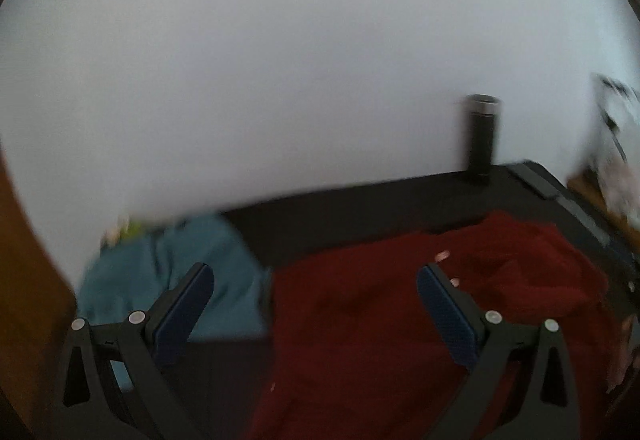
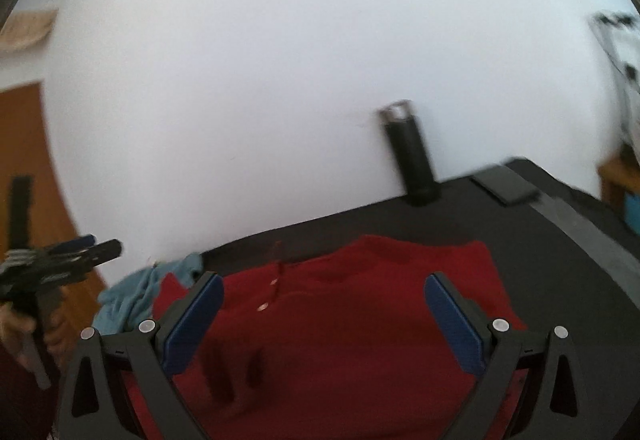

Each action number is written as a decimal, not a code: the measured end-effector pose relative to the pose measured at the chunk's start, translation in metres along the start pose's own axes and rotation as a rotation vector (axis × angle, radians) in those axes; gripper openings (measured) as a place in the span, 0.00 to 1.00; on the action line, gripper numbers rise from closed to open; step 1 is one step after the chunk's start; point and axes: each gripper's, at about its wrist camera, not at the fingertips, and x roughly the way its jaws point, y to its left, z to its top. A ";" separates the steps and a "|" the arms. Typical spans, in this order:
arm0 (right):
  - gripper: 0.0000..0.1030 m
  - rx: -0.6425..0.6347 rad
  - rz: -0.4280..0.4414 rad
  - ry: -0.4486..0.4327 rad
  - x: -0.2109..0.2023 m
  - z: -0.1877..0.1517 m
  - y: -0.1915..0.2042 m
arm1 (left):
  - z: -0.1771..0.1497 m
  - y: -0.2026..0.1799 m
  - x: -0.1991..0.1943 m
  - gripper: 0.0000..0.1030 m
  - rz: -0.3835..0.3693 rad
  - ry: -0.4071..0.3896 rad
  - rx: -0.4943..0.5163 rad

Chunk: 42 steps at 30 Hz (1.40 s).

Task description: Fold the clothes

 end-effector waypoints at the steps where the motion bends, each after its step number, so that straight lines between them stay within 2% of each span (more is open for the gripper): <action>1: 0.99 -0.023 0.010 0.011 0.002 -0.002 0.005 | -0.009 0.015 0.005 0.99 0.000 0.024 -0.053; 3: 0.99 -0.062 0.023 0.038 0.008 -0.006 0.013 | -0.027 0.041 0.018 0.99 -0.014 0.072 -0.156; 6: 0.99 -0.102 0.021 0.075 0.010 -0.013 0.021 | -0.050 0.062 0.037 0.99 -0.056 0.115 -0.252; 9: 0.99 -0.135 0.020 0.099 0.013 -0.018 0.025 | -0.070 0.070 0.054 0.99 -0.079 0.139 -0.304; 14: 0.99 -0.175 -0.034 0.130 0.023 -0.024 0.025 | -0.088 0.077 0.077 0.99 -0.151 0.194 -0.354; 16: 0.99 -0.168 -0.054 0.145 0.024 -0.024 0.027 | -0.091 0.078 0.078 0.99 -0.124 0.201 -0.347; 18: 0.99 -0.162 -0.035 0.170 0.018 -0.023 0.036 | -0.092 0.081 0.076 0.99 -0.119 0.210 -0.365; 21: 0.99 -0.283 0.033 0.213 -0.004 -0.029 0.075 | -0.093 0.084 0.073 0.99 -0.133 0.223 -0.393; 22: 0.99 -0.340 0.031 0.233 -0.010 -0.035 0.088 | -0.094 0.084 0.072 0.99 -0.139 0.228 -0.397; 27: 0.99 -0.607 -0.078 0.355 -0.016 -0.081 0.147 | -0.093 0.083 0.068 0.99 -0.162 0.233 -0.413; 30: 0.97 -0.694 -0.168 0.434 -0.004 -0.107 0.159 | -0.094 0.088 0.069 0.99 -0.154 0.235 -0.434; 31: 0.82 -0.702 -0.193 0.451 0.000 -0.111 0.157 | -0.096 0.091 0.071 0.99 -0.148 0.244 -0.447; 32: 0.52 -0.692 -0.206 0.473 0.004 -0.114 0.152 | -0.098 0.093 0.073 0.99 -0.143 0.253 -0.459; 35: 0.24 -0.607 -0.226 0.494 0.005 -0.105 0.136 | -0.103 0.102 0.079 0.99 -0.132 0.282 -0.505; 38: 0.19 -0.618 -0.246 0.450 -0.004 -0.089 0.136 | -0.105 0.105 0.079 0.99 -0.125 0.286 -0.523; 42: 0.18 -0.656 -0.269 0.327 -0.018 -0.052 0.149 | -0.105 0.104 0.078 0.99 -0.115 0.281 -0.516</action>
